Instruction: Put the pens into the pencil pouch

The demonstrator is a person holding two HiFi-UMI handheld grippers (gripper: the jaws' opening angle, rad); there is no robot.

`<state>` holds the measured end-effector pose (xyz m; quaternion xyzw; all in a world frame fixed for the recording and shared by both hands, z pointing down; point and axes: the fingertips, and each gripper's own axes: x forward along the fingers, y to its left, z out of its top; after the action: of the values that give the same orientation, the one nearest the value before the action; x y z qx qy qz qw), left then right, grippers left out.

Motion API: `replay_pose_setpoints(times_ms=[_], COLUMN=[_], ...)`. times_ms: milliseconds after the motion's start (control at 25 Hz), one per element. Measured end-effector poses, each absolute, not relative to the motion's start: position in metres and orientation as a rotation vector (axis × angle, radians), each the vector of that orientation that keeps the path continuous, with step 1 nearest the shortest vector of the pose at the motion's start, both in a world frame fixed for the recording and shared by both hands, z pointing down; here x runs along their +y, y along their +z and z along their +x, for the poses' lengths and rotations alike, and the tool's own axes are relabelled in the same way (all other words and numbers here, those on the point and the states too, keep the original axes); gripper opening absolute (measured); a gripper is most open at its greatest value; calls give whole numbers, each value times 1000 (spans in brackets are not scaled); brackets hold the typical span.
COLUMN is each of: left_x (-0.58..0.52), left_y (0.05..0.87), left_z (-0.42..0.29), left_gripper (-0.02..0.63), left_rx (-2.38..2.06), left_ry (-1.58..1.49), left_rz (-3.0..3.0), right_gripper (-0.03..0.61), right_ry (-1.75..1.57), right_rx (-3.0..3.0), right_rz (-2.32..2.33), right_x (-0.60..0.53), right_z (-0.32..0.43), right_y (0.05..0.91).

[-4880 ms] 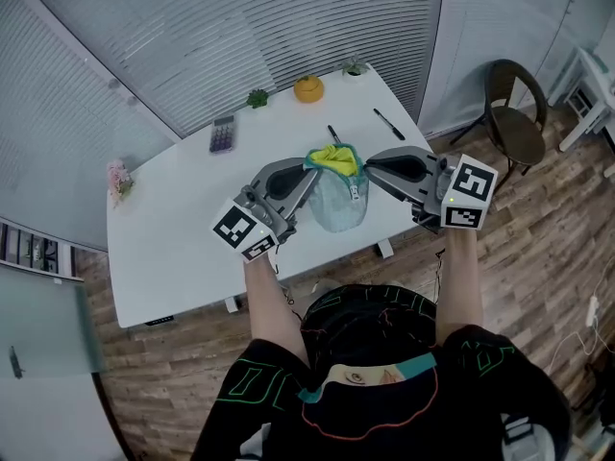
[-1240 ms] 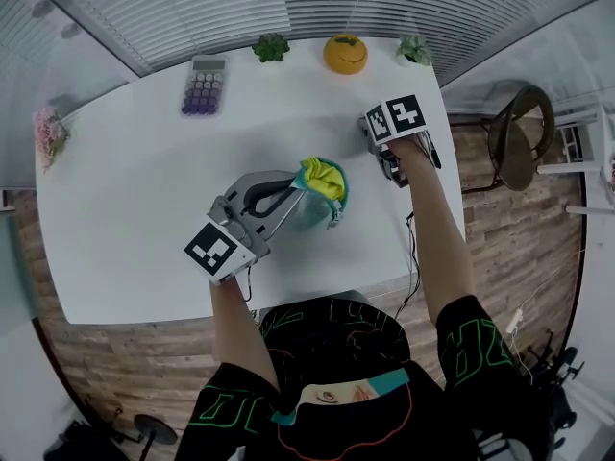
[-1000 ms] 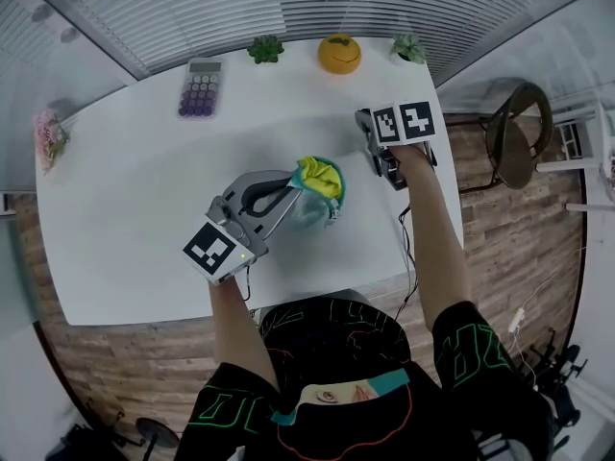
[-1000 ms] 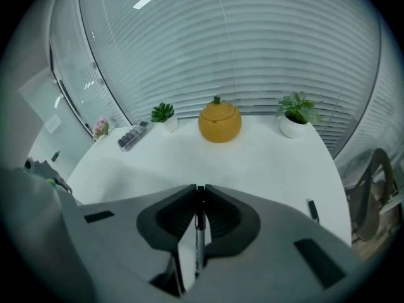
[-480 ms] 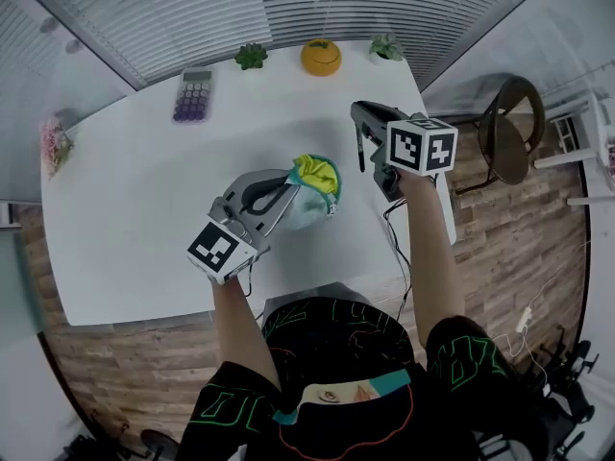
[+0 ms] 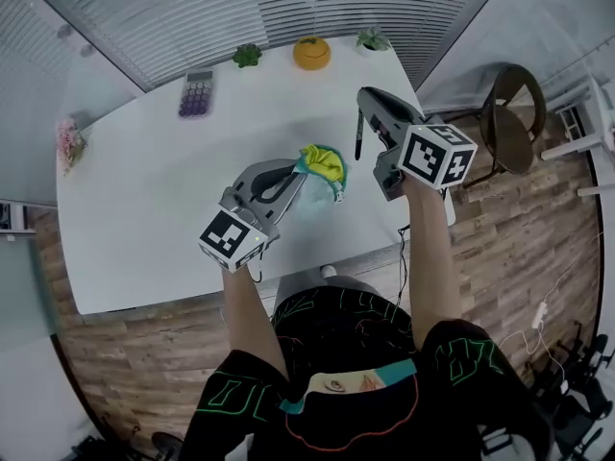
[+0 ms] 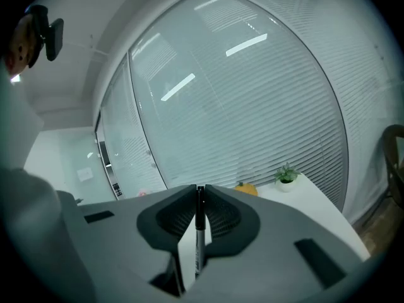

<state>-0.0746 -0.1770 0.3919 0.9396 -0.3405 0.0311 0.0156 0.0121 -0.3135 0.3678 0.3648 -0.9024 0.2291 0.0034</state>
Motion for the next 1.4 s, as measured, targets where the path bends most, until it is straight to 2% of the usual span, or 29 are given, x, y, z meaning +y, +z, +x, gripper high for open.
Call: replay_pose_setpoints(times_ms=[840, 1400], left_x=[-148, -142], left_y=[379, 371], left_z=[-13, 8], left_gripper=[5, 5], left_rx=[-988, -988], left_ry=[246, 239], left_rz=[3035, 3054], right_gripper=[44, 44], right_ry=[516, 557], right_rx=[-3200, -3257], right_rz=[1287, 1178], right_x=[-232, -208], right_z=[71, 55], right_y=[238, 239])
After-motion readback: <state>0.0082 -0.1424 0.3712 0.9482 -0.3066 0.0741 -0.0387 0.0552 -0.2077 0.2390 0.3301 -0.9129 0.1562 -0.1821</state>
